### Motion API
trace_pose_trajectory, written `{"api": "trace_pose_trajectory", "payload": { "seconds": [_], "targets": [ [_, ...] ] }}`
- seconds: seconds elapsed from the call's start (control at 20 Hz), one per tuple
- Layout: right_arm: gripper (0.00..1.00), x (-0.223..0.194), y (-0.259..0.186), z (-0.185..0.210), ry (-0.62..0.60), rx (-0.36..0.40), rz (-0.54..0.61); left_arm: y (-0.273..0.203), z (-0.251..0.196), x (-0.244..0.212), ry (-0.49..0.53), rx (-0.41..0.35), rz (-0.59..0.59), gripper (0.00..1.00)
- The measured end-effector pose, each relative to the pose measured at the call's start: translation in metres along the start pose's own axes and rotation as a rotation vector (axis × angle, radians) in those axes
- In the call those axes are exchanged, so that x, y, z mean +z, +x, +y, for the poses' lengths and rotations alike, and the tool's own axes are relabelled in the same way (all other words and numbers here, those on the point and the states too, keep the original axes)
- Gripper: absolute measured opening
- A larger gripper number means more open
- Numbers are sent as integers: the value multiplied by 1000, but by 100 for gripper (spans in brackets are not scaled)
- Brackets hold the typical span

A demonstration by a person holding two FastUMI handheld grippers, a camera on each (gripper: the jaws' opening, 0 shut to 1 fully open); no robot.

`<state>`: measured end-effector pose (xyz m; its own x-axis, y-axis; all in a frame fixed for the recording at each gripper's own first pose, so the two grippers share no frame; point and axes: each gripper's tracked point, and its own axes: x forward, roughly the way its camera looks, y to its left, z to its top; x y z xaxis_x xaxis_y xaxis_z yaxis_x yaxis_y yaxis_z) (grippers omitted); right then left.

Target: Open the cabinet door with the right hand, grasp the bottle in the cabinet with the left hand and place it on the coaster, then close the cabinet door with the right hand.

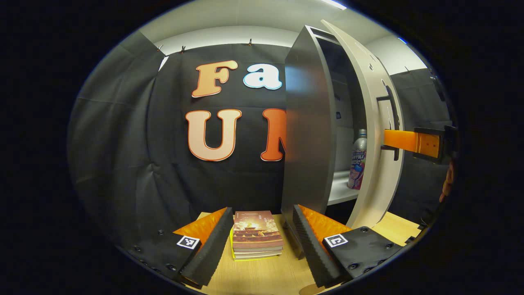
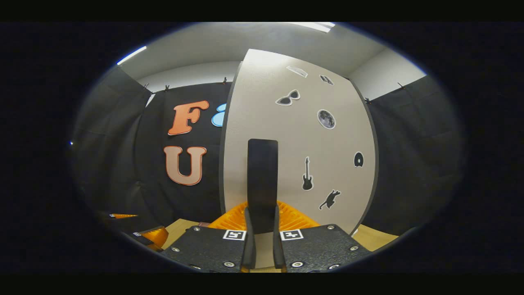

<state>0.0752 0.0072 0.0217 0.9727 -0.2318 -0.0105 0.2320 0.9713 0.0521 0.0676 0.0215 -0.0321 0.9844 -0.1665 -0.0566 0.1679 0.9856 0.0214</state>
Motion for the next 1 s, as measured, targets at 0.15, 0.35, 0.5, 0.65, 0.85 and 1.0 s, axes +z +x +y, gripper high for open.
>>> {"api": "trace_pose_trajectory", "payload": {
  "seconds": [0.15, 0.35, 0.5, 0.65, 0.85, 1.0],
  "targets": [
    [16, 3, -11, -5, 1, 33, -21, -16, -22, 3, -17, 10, -8, 95],
    [16, 3, -29, -12, 10, 110, -23, -39, -58, 6, -53, 34, -8, 94],
    [16, 5, -40, -22, 13, 152, -25, -63, -88, 7, -85, 58, -8, 95],
    [14, 6, -55, -36, 24, 173, -22, -95, -110, 6, -93, 99, -15, 94],
    [13, 4, -68, -57, 53, 177, -24, -125, -139, 10, -81, 135, -34, 95],
    [13, 6, -73, -75, 59, 140, -44, -127, -166, 13, -68, 107, -34, 95]
  ]
}}
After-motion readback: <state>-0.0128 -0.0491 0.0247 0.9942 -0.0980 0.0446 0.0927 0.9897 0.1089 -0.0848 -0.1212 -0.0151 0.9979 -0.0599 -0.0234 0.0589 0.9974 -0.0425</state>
